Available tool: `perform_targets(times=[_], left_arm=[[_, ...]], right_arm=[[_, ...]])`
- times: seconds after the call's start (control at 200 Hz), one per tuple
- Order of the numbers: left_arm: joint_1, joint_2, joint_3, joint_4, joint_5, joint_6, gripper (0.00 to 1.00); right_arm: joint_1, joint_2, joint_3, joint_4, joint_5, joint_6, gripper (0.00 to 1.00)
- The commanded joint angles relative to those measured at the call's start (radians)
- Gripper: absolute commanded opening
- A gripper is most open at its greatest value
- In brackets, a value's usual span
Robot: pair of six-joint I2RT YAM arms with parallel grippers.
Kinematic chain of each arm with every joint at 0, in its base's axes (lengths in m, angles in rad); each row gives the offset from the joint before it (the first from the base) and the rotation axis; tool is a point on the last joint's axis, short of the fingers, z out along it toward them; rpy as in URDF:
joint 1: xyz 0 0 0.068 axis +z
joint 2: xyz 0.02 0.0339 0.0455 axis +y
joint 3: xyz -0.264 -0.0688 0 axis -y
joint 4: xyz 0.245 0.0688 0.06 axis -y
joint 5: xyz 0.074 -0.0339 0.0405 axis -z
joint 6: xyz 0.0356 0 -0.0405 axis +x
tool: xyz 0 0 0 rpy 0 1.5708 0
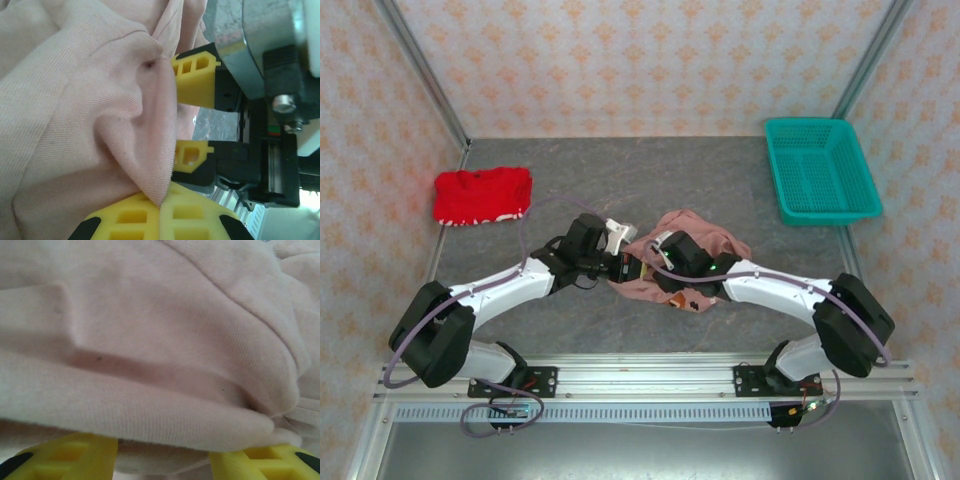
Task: Fold the inside-out t-shirt
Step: Adjust the T-shirt at the center of the table.
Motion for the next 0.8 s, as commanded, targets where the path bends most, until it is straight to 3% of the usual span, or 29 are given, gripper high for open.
perform_targets(times=[0.0, 0.305, 0.435, 0.545, 0.796], left_arm=[[0.001, -0.027, 0.022, -0.024, -0.021, 0.028, 0.00], [0.002, -0.024, 0.021, -0.031, -0.031, 0.037, 0.00], [0.005, -0.027, 0.019, -0.034, -0.035, 0.039, 0.00], [0.008, -0.032, 0.018, -0.044, -0.049, 0.043, 0.00], [0.015, -0.041, 0.015, -0.055, -0.091, 0.044, 0.00]], right_arm=[[-0.004, 0.032, 0.042, 0.044, 0.075, -0.032, 0.52], [-0.039, 0.114, 0.068, 0.114, 0.105, -0.022, 0.48], [-0.060, 0.123, 0.065, 0.133, 0.097, -0.020, 0.33], [-0.088, 0.063, 0.054, 0.125, 0.016, 0.006, 0.17], [-0.147, -0.063, 0.053, 0.013, -0.198, 0.055, 0.09]])
